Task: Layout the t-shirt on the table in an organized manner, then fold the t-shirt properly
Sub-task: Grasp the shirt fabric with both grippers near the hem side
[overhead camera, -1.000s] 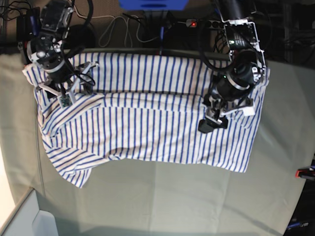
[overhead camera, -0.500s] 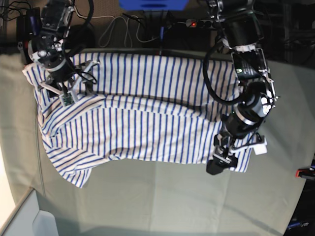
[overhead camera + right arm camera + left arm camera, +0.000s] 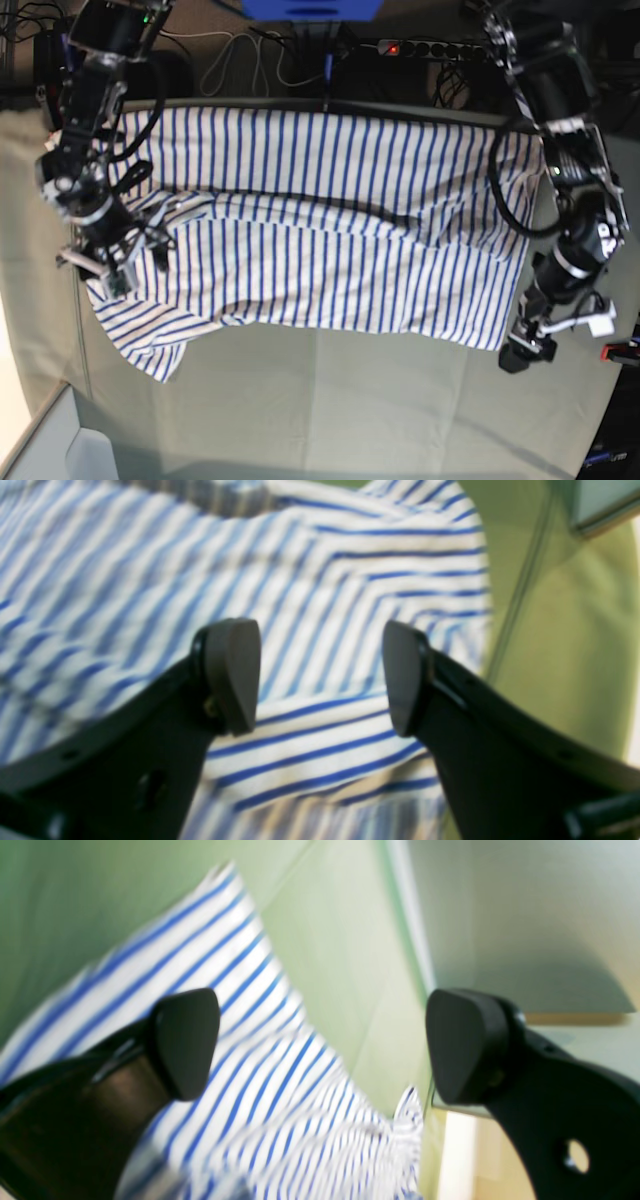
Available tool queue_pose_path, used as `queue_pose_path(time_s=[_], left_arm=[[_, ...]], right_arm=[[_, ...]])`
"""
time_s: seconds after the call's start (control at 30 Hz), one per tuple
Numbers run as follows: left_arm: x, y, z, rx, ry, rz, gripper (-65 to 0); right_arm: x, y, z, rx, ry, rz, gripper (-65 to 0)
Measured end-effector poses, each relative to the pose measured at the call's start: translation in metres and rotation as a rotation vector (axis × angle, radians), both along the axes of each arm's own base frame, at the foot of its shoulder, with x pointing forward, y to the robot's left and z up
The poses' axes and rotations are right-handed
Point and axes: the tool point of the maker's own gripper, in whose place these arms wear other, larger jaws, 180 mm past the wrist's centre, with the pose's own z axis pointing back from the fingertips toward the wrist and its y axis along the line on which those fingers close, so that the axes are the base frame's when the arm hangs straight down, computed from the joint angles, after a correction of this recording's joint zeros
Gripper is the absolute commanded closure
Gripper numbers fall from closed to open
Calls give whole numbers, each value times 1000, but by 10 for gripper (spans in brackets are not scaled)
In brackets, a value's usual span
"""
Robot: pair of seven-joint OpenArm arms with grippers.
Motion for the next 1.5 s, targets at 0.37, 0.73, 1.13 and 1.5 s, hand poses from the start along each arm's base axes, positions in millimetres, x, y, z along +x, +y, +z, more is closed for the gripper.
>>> queue_pose_path(time_s=[0.37,0.73,1.13,1.5], left_arm=[[64,29,-32,289,238,-15,-641],[72,-7,-91,646,217,-202,-641],[71,-15,-97,878,178,-340,-638],[45,-19,-122,880,188,-371,-499]], right_arm=[[83,-60,-21,55,120,-55,-390],[115,-93,-24,131,58,-206,-390],[108,-129,-37,90,-16,-386,-390],[93,-128,-51,85,3,-382,-390]])
